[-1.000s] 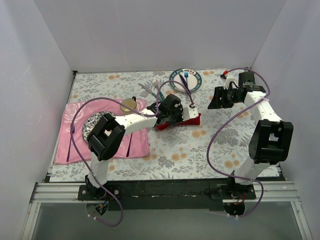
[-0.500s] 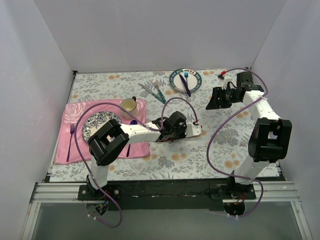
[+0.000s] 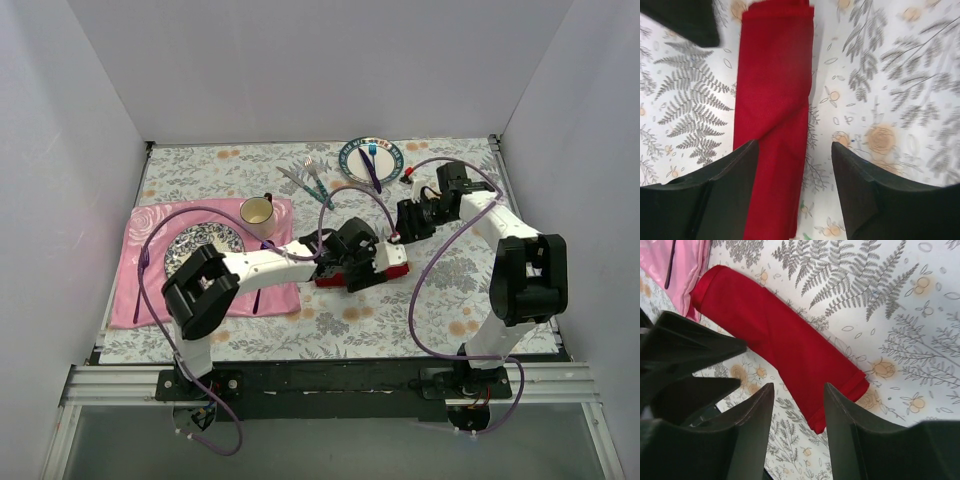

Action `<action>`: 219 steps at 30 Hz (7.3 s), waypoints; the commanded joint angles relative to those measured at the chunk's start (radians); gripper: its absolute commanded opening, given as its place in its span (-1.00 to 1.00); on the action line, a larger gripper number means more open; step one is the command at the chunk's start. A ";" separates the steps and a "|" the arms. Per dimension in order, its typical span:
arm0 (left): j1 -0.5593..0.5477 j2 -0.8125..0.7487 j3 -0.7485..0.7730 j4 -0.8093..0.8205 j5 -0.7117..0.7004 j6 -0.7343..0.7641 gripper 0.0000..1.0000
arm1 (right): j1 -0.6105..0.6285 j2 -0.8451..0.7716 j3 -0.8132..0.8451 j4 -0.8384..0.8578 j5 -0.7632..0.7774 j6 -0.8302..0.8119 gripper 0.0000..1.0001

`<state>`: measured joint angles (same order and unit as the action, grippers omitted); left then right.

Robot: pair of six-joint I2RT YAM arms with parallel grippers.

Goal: Fold the napkin into a case and place the utensils inside

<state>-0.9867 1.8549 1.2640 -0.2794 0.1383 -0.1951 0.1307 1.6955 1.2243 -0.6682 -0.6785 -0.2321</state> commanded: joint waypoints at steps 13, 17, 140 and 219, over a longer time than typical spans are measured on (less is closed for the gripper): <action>0.453 -0.037 0.149 -0.363 0.837 -0.382 -0.28 | 0.053 0.039 -0.140 0.027 -0.086 -0.001 -0.18; 0.494 0.010 0.086 -0.356 0.902 -0.403 -0.32 | 0.052 0.070 -0.164 0.047 -0.082 -0.004 -0.21; 0.473 0.569 0.762 0.077 -0.483 -0.734 0.28 | 0.015 -0.203 -0.016 0.071 0.177 -0.032 0.33; 0.108 -0.253 -0.126 1.034 -0.476 -0.196 -1.00 | 0.056 -0.057 0.526 0.541 -0.047 0.418 0.18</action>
<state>-0.8631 1.6814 1.1507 0.7185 -0.3317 -0.4114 0.1837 1.6333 1.7149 -0.1818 -0.7109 0.1585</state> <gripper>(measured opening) 0.142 0.623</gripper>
